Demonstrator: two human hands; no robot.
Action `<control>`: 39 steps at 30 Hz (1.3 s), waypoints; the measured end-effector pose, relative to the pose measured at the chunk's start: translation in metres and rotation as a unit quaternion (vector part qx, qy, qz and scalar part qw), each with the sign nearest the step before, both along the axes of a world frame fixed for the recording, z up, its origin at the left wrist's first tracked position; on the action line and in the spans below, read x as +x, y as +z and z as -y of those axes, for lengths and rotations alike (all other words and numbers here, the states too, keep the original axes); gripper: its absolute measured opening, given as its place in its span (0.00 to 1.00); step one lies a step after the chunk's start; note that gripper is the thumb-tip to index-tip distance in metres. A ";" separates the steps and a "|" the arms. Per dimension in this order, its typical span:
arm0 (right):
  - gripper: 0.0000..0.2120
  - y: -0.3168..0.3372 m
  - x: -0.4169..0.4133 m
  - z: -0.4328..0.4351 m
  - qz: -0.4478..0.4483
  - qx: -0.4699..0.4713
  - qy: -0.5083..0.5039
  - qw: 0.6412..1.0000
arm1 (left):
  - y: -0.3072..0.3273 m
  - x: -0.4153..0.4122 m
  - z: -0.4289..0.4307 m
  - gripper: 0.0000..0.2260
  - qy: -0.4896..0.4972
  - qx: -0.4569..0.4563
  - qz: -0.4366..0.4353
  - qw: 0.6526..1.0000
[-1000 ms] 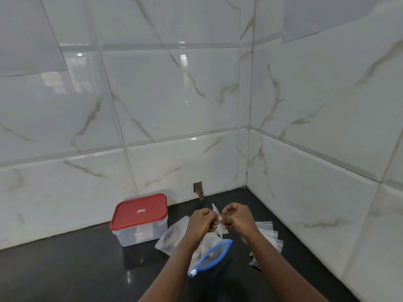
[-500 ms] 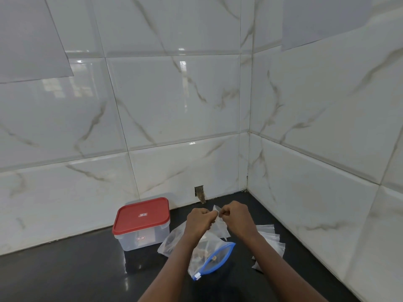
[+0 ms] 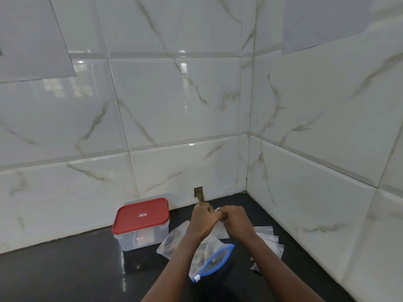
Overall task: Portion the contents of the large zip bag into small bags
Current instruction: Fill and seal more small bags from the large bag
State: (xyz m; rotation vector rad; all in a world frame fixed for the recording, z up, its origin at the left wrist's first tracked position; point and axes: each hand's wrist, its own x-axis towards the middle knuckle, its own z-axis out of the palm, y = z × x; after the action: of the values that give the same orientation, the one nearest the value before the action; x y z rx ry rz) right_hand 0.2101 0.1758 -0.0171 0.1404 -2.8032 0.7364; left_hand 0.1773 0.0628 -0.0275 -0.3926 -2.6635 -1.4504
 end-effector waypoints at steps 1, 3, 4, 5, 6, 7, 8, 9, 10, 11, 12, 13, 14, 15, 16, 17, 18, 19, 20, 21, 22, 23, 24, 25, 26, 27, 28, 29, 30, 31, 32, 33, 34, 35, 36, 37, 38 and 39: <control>0.14 0.000 0.001 -0.001 -0.008 -0.025 -0.003 1.000 | 0.001 0.002 0.001 0.10 -0.034 0.026 0.016 0.999; 0.14 0.000 0.002 -0.003 -0.012 -0.089 -0.020 0.996 | 0.001 0.006 0.006 0.21 -0.100 0.012 0.037 0.994; 0.14 0.000 0.001 -0.004 -0.009 -0.118 -0.028 0.993 | 0.000 0.007 0.008 0.27 -0.119 -0.036 0.030 0.992; 0.15 -0.001 0.001 -0.004 -0.002 -0.139 -0.034 0.990 | 0.000 0.009 0.009 0.32 -0.129 -0.094 0.010 0.987; 0.17 -0.001 0.000 -0.004 0.010 -0.151 -0.037 0.988 | -0.001 0.010 0.010 0.35 -0.134 -0.148 -0.015 0.980; 0.19 -0.001 -0.001 -0.003 0.023 -0.156 -0.034 0.987 | -0.001 0.011 0.010 0.37 -0.134 -0.186 -0.038 0.972; 0.20 -0.002 -0.001 -0.003 0.035 -0.155 -0.026 0.987 | -0.002 0.010 0.010 0.38 -0.130 -0.207 -0.056 0.968; 0.21 -0.004 -0.002 -0.002 0.043 -0.153 -0.015 0.987 | -0.004 0.009 0.010 0.38 -0.121 -0.216 -0.066 0.967; 0.21 -0.005 -0.002 -0.003 0.050 -0.153 -0.006 0.987 | -0.005 0.007 0.010 0.38 -0.113 -0.220 -0.072 0.966; 0.21 -0.006 -0.003 -0.004 0.059 -0.156 0.003 0.986 | -0.005 0.006 0.010 0.37 -0.104 -0.226 -0.075 0.966; 0.20 -0.008 -0.003 -0.005 0.064 -0.164 0.009 0.984 | -0.006 0.004 0.010 0.36 -0.098 -0.237 -0.078 0.963; 0.20 -0.010 -0.004 -0.006 0.067 -0.179 0.009 0.981 | -0.005 0.004 0.010 0.35 -0.095 -0.251 -0.080 0.960; 0.20 -0.013 -0.005 -0.007 0.074 -0.196 0.004 0.978 | -0.006 0.003 0.010 0.34 -0.093 -0.268 -0.081 0.955; 0.21 -0.015 -0.006 -0.008 0.081 -0.210 -0.003 0.974 | -0.007 0.002 0.010 0.33 -0.092 -0.286 -0.081 0.951; 0.21 -0.016 -0.006 -0.009 0.089 -0.215 -0.010 0.972 | -0.008 0.002 0.010 0.31 -0.091 -0.298 -0.077 0.947; 0.20 -0.018 -0.007 -0.010 0.095 -0.214 -0.017 0.972 | -0.009 0.003 0.011 0.30 -0.090 -0.300 -0.070 0.947; 0.15 -0.020 -0.006 -0.012 0.085 -0.213 -0.029 0.973 | -0.010 0.003 0.011 0.30 -0.085 -0.295 -0.062 0.950; 0.08 -0.024 -0.005 -0.015 0.074 -0.222 -0.049 0.971 | -0.010 0.004 0.012 0.29 -0.077 -0.286 -0.055 0.954; 0.05 -0.027 -0.003 -0.018 0.059 -0.230 -0.071 0.969 | -0.010 0.006 0.014 0.29 -0.067 -0.277 -0.049 0.957; 0.08 -0.033 -0.002 -0.022 0.053 -0.232 -0.102 0.966 | -0.010 0.007 0.015 0.29 -0.056 -0.271 -0.046 0.960; 0.10 -0.039 0.001 -0.024 0.061 -0.229 -0.125 0.963 | -0.010 0.008 0.016 0.28 -0.046 -0.269 -0.042 0.961; 0.09 -0.044 0.003 -0.025 0.086 -0.213 -0.141 0.963 | -0.010 0.008 0.017 0.28 -0.038 -0.270 -0.039 0.961; 0.06 -0.050 0.006 -0.026 0.122 -0.177 -0.146 0.966 | -0.011 0.009 0.017 0.27 -0.032 -0.272 -0.035 0.961; 0.06 -0.057 0.008 -0.026 0.166 -0.138 -0.143 0.966 | -0.011 0.009 0.016 0.26 -0.026 -0.273 -0.034 0.961; 0.08 -0.064 0.011 -0.025 0.195 -0.100 -0.135 0.966 | -0.012 0.010 0.015 0.26 -0.021 -0.272 -0.031 0.962; 0.11 -0.068 0.017 -0.022 0.214 -0.071 -0.119 0.967 | -0.013 0.011 0.014 0.25 -0.016 -0.266 -0.028 0.963; 0.12 -0.074 0.021 -0.020 0.217 -0.062 -0.100 0.969 | -0.014 0.012 0.012 0.25 -0.011 -0.256 -0.025 0.966; 0.13 -0.080 0.024 -0.016 0.215 -0.059 -0.082 0.971 | -0.014 0.014 0.011 0.25 -0.007 -0.245 -0.021 0.969; 0.13 -0.085 0.027 -0.013 0.200 -0.058 -0.061 0.976 | -0.016 0.016 0.011 0.26 -0.005 -0.236 -0.015 0.972; 0.14 -0.089 0.031 -0.009 0.183 -0.056 -0.037 0.981 | -0.017 0.018 0.011 0.26 -0.007 -0.233 -0.011 0.972; 0.15 -0.092 0.034 -0.004 0.168 -0.054 -0.015 0.984 | -0.019 0.019 0.011 0.27 -0.009 -0.239 -0.008 0.971; 0.15 -0.095 0.036 -0.001 0.157 -0.049 0.004 0.986 | -0.020 0.021 0.013 0.27 -0.014 -0.256 -0.007 0.967; 0.15 -0.099 0.037 0.003 0.147 -0.042 0.020 0.988 | -0.022 0.023 0.016 0.29 -0.023 -0.283 -0.005 0.959; 0.15 -0.101 0.038 0.006 0.144 -0.037 0.031 0.988 | -0.024 0.024 0.019 0.30 -0.036 -0.314 0.001 0.949; 0.16 -0.102 0.038 0.009 0.146 -0.029 0.040 0.988 | -0.027 0.026 0.022 0.31 -0.052 -0.342 0.015 0.938; 0.16 -0.103 0.037 0.012 0.144 -0.019 0.057 0.988 | -0.029 0.028 0.025 0.32 -0.063 -0.364 0.037 0.928; 0.16 -0.104 0.035 0.016 0.136 -0.006 0.073 0.988 | -0.031 0.030 0.028 0.32 -0.070 -0.379 0.056 0.921; 0.17 -0.104 0.033 0.021 0.132 0.012 0.092 0.987 | -0.033 0.032 0.032 0.32 -0.066 -0.388 0.070 0.917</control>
State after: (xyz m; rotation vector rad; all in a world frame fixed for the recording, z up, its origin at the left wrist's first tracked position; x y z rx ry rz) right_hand 0.2428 0.1548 -0.1215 0.3327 -3.0822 0.8158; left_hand 0.2094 0.0308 -0.0605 -0.5335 -3.2865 -0.3658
